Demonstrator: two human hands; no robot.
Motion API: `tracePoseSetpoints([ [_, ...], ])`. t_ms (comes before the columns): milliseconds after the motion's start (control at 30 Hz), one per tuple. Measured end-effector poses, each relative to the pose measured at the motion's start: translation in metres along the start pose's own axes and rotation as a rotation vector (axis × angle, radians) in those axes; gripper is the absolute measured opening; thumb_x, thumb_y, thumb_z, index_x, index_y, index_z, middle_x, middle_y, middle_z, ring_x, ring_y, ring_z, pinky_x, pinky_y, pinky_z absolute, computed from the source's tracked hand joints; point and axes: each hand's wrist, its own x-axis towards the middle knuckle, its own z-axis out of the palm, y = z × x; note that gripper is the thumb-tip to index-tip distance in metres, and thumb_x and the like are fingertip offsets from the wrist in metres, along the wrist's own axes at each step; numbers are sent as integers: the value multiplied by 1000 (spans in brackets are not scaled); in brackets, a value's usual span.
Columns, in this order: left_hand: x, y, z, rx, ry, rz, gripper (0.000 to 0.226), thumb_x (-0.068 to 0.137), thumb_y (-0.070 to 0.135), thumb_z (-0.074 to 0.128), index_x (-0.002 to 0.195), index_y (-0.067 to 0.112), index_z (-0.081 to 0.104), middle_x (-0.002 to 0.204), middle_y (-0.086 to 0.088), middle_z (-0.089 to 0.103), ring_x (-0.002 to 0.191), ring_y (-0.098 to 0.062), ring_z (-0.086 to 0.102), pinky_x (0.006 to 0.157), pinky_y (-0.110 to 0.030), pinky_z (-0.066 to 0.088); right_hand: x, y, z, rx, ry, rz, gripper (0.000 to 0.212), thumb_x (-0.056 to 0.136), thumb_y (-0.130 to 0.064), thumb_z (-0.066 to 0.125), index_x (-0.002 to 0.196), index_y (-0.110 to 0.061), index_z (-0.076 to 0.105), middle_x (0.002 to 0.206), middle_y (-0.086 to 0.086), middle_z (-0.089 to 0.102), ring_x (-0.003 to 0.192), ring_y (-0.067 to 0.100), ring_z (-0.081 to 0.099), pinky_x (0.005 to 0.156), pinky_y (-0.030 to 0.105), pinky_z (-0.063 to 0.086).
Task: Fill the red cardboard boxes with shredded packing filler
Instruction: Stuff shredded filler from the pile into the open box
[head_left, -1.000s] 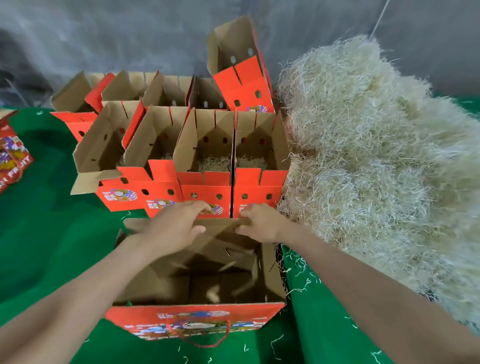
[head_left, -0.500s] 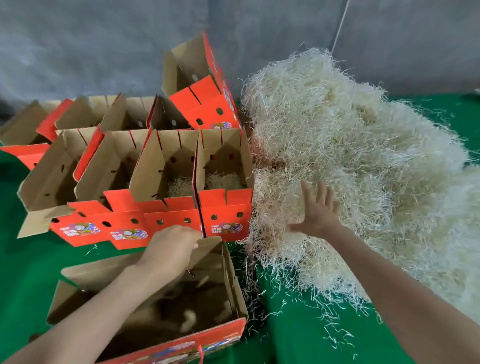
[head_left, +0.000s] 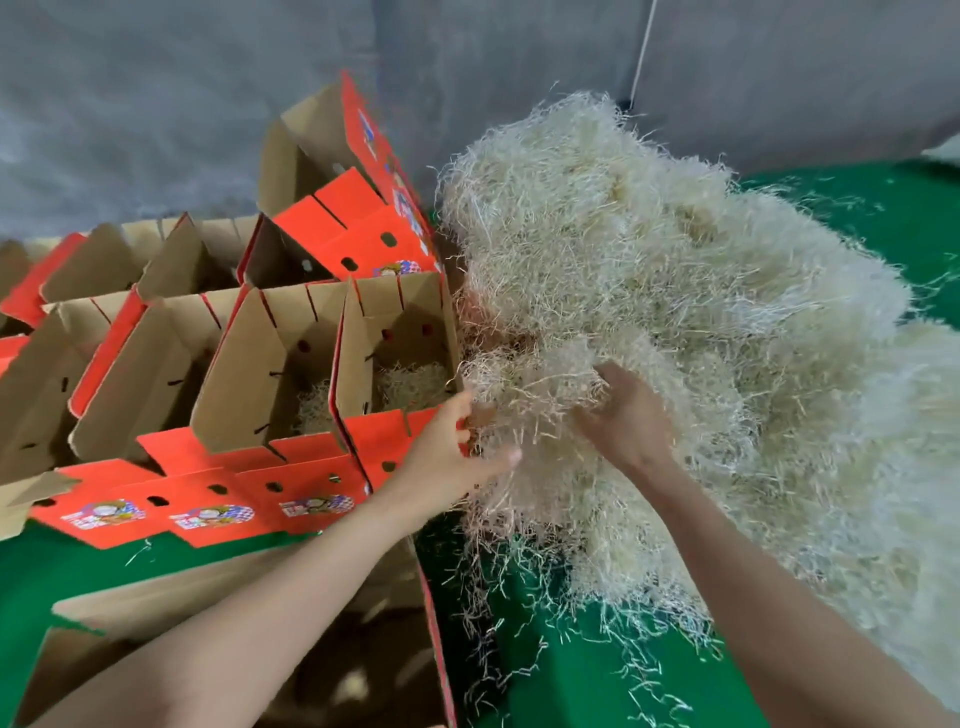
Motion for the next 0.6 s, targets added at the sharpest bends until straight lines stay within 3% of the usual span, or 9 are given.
tracePoseSetpoints([
  [67, 7, 18, 9, -218, -42, -79, 117, 51, 59, 77, 147, 35, 15, 154, 7, 19, 135, -15, 30, 108, -40, 29, -6, -13, -13, 81, 151, -143, 52, 71, -2, 73, 120, -5, 57, 102, 9, 66, 73, 17, 62, 73, 34, 54],
  [133, 15, 34, 16, -425, -163, -165, 119, 40, 68, 77, 143, 41, 24, 152, 4, 25, 134, -21, 33, 106, -53, 31, -14, -29, -20, 136, 201, -294, 49, 67, 2, 72, 114, -4, 60, 103, 7, 65, 80, 14, 59, 74, 28, 52],
  [200, 22, 52, 21, -634, -299, -246, 87, 38, 71, 77, 118, 46, 54, 131, -6, 49, 107, -24, 56, 83, -46, 51, -23, -43, -18, 181, 53, -375, 53, 68, -1, 71, 117, -8, 53, 106, 3, 60, 85, 12, 57, 73, 21, 51],
  [233, 26, 59, 23, -714, -284, -311, 69, 39, 68, 77, 102, 43, 62, 121, -6, 53, 94, -24, 59, 67, -39, 55, -26, -48, -16, 207, -80, -391, 54, 69, -2, 69, 119, -11, 49, 105, 0, 57, 84, 13, 57, 70, 21, 51],
  [333, 37, 61, 26, -753, -71, -519, 54, 57, 45, 80, 97, 18, 55, 102, -12, 58, 71, -26, 62, 46, -30, 49, -22, -45, -24, 243, -347, -395, 48, 75, -5, 66, 119, -13, 50, 95, -4, 55, 76, 9, 56, 66, 18, 51],
  [400, 37, 53, 27, -704, 19, -547, 27, 79, 21, 71, 94, 8, 52, 71, -12, 66, 49, -24, 63, 37, -24, 45, -10, -35, -44, 386, -257, -273, 47, 78, -1, 62, 120, -22, 54, 105, -10, 57, 86, 7, 59, 75, 22, 53],
  [467, 36, 41, 26, -648, 92, -570, 12, 86, 10, 61, 92, 10, 50, 73, -7, 61, 58, -23, 61, 42, -25, 45, 5, -19, -66, 447, -52, -181, 52, 77, 4, 59, 120, -26, 53, 117, -12, 54, 104, 11, 57, 84, 30, 52],
  [533, 34, 35, 23, -633, 124, -570, 10, 89, 8, 57, 97, 12, 53, 82, -5, 52, 66, -22, 56, 43, -25, 46, 21, 3, -81, 152, -55, -148, 74, 74, -1, 66, 137, -26, 36, 141, -3, 37, 129, 24, 37, 105, 47, 37],
  [600, 34, 30, 22, -642, 118, -564, 14, 90, 7, 56, 103, 8, 53, 90, -7, 52, 68, -23, 61, 47, -25, 51, 30, 22, -84, -157, -386, -81, 110, 70, -23, 76, 147, -32, -2, 156, -3, -5, 142, 27, -4, 111, 54, 0],
])
